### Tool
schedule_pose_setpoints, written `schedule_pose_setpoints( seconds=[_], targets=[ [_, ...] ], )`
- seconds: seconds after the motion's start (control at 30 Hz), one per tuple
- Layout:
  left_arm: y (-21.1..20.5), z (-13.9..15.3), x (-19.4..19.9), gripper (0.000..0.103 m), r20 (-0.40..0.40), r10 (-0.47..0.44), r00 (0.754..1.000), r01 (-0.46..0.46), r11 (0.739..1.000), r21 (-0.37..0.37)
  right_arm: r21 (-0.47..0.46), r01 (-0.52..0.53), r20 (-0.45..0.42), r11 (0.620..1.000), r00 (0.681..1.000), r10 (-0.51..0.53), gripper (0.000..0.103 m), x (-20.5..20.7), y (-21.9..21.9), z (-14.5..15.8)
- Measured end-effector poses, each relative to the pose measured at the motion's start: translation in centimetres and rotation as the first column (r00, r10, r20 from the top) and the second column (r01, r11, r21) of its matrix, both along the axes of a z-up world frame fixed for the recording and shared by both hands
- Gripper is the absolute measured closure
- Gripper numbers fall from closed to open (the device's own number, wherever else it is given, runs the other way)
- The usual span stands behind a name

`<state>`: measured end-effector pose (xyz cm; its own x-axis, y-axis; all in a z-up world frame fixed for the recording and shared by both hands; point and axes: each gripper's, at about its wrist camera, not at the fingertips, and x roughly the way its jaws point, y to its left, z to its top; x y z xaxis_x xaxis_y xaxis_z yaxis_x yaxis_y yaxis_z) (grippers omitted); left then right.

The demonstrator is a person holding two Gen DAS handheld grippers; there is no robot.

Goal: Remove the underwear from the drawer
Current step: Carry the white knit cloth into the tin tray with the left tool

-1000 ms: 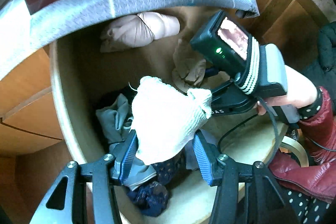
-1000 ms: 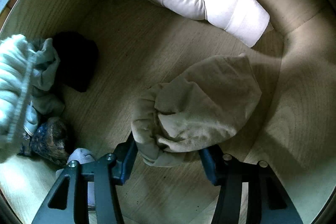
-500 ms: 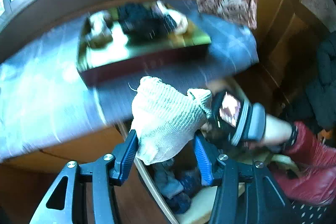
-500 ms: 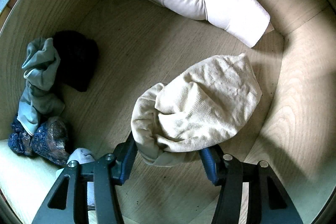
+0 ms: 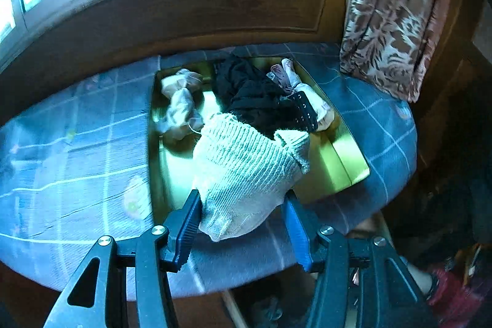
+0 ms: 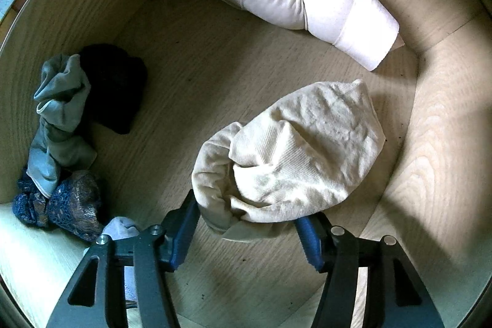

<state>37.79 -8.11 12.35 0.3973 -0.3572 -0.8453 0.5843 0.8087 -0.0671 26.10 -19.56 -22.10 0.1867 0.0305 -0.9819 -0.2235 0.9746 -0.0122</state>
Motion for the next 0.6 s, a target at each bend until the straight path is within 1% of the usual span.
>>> schedule_pose_setpoints(
  seconds=[0.2, 0.33, 0.37, 0.5, 0.6],
  targets=[
    [-1.6, -2.4, 3.2, 0.05, -0.058, 0.029, 0.998, -0.029, 1.0, 0.002, -0.001, -0.002, -0.001, 1.0, 1.0, 0.002, 0.04, 0.0, 0.2, -0.1],
    [-2.3, -3.2, 4.8, 0.05, -0.062, 0.042, 0.997, -0.042, 0.999, 0.005, 0.001, 0.001, 0.003, 1.0, 1.0, -0.001, 0.039, 0.0, 0.3, 0.0],
    [-2.6, -3.6, 5.3, 0.05, -0.071, 0.045, 0.996, -0.045, 0.999, 0.006, -0.003, -0.007, 0.003, 1.0, 1.0, 0.007, 0.037, 0.0, 0.6, 0.0],
    [-3.4, -5.0, 6.4, 0.05, -0.1, 0.052, 0.994, -0.05, 0.998, 0.029, 0.001, -0.009, 0.004, 1.0, 1.0, 0.009, 0.037, 0.0, 0.8, -0.1],
    [-3.8, -5.4, 6.7, 0.05, -0.107, 0.052, 0.993, -0.05, 0.998, 0.026, 0.0, -0.009, 0.004, 1.0, 1.0, 0.009, 0.037, -0.1, 0.9, 0.0]
  ],
)
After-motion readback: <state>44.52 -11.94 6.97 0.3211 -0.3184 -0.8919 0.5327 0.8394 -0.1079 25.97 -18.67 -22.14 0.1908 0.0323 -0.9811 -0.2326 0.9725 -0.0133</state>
